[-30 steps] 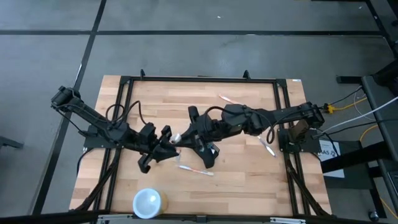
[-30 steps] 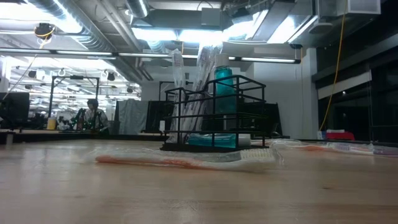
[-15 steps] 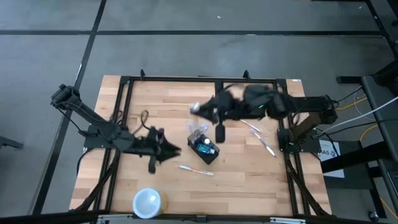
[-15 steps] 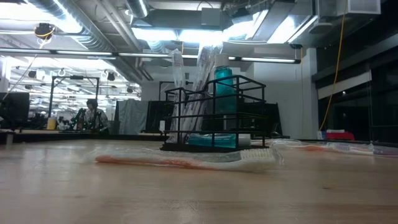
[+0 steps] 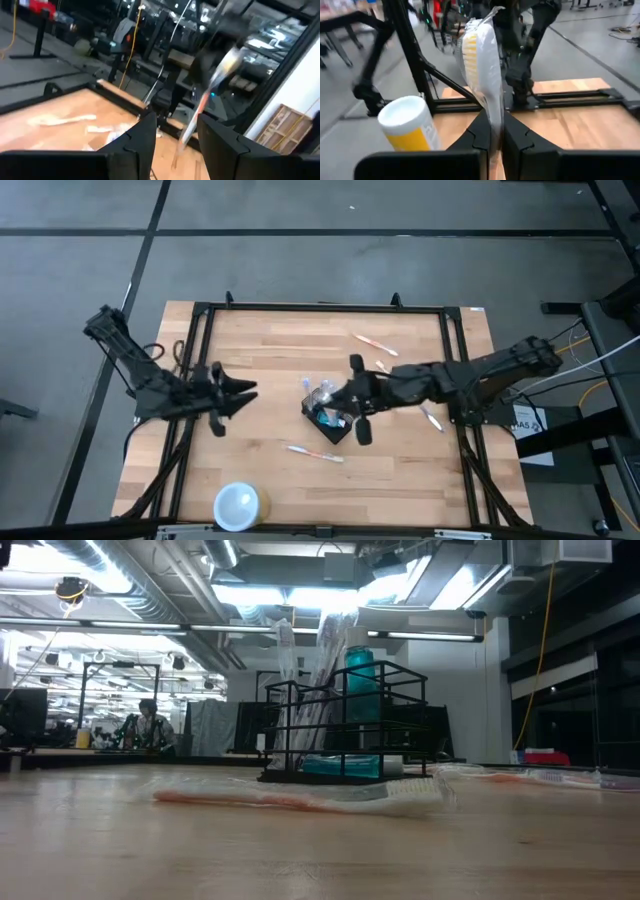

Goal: Pick & Place toothbrushing station
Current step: Put the orange toothbrush into the wire organizer

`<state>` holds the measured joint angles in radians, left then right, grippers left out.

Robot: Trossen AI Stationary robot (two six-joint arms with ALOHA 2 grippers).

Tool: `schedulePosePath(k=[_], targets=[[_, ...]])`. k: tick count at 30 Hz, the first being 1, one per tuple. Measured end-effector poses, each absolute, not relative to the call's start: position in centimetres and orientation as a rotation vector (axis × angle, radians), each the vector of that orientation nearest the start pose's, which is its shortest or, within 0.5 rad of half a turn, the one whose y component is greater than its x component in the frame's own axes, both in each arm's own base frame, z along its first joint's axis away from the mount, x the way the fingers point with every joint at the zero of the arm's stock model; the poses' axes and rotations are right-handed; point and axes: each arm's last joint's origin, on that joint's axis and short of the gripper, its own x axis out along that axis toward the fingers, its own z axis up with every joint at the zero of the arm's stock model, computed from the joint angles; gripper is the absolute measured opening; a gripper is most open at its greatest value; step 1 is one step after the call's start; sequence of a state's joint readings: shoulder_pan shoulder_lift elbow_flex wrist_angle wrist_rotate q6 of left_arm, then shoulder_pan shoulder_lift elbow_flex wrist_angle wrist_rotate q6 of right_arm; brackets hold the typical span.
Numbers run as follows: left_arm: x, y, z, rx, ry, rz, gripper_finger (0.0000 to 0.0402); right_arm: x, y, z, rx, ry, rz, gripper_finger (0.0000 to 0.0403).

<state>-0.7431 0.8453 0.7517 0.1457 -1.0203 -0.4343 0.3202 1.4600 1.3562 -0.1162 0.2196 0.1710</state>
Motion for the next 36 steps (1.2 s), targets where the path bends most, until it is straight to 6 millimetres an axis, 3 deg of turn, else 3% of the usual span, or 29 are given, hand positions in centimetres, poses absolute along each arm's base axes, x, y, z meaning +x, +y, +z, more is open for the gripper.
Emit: schedulePosePath(k=[3, 8, 17, 23, 36], targets=[[13.8, -9.4, 35.0, -0.464, -0.120, 0.273, 0.0139, 30.0, 9.7, 34.7, 0.159, 0.160, 0.094, 0.0019], [12.8, -8.5, 35.8, -0.483, -0.158, 0.269, 0.0138, 26.3, 8.9, 31.2, 0.210, 0.050, 0.069, 0.0019], [13.1, -8.6, 36.4, -0.515, -0.208, 0.288, 0.0119, 23.7, 7.5, 24.2, 0.163, -0.031, 0.010, 0.0019], [13.4, -8.8, 36.3, -0.520, -0.212, 0.308, 0.0114, 22.3, 6.4, 22.1, 0.183, -0.110, -0.016, 0.0019], [13.8, -9.2, 36.0, -0.514, -0.202, 0.328, 0.0116, 23.8, 6.8, 19.8, 0.202, -0.097, 0.021, 0.0019]])
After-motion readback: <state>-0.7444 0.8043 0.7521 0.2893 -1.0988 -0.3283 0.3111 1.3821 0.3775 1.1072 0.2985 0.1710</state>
